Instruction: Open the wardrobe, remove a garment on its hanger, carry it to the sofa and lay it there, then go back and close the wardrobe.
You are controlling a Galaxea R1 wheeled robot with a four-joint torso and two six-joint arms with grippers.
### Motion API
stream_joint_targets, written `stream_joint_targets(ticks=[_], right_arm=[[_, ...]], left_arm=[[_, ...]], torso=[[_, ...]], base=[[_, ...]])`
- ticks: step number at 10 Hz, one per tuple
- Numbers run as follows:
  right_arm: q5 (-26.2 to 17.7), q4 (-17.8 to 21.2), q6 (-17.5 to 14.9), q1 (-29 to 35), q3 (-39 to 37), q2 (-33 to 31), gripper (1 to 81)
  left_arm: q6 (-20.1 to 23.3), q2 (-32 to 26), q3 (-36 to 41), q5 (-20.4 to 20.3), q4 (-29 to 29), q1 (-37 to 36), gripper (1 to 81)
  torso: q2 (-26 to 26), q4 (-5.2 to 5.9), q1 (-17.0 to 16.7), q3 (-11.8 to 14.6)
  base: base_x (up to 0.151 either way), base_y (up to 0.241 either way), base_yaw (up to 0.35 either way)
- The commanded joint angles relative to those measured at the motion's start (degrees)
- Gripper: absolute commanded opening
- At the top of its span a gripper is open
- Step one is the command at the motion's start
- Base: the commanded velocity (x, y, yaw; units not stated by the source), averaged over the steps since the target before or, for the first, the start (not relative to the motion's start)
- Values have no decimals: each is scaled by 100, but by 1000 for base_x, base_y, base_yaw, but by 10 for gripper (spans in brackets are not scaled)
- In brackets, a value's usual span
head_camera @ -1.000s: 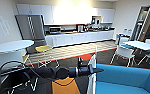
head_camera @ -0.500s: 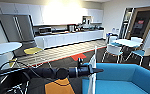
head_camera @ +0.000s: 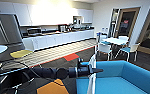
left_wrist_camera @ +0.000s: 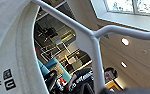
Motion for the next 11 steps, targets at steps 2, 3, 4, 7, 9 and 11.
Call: stream_joint_targets(ticks=[2,3,4,7,9,11], right_arm=[[-291,27,-9,205,8,54,811],[-291,35,-9,205,8,54,811],[-291,36,-9,205,8,54,811],[-291,27,-9,205,8,63,811],[-291,27,-9,205,8,63,811],[-291,27,-9,205,8,63,811]], left_arm=[[105,3,183,-96,250,-962,10],[105,3,183,-96,250,-963,10],[105,3,184,-96,250,-963,10],[105,-24,245,-8,250,-963,10],[105,-41,245,-8,250,-963,10],[105,-50,245,-8,259,-963,10]], torso=[[0,2,0,0],[0,0,0,0],[0,2,0,0],[0,2,0,0],[0,2,0,0],[0,2,0,0]], base=[[0,0,-245],[0,0,-246],[0,0,-246],[0,0,-246],[0,0,-246],[0,0,-236]])
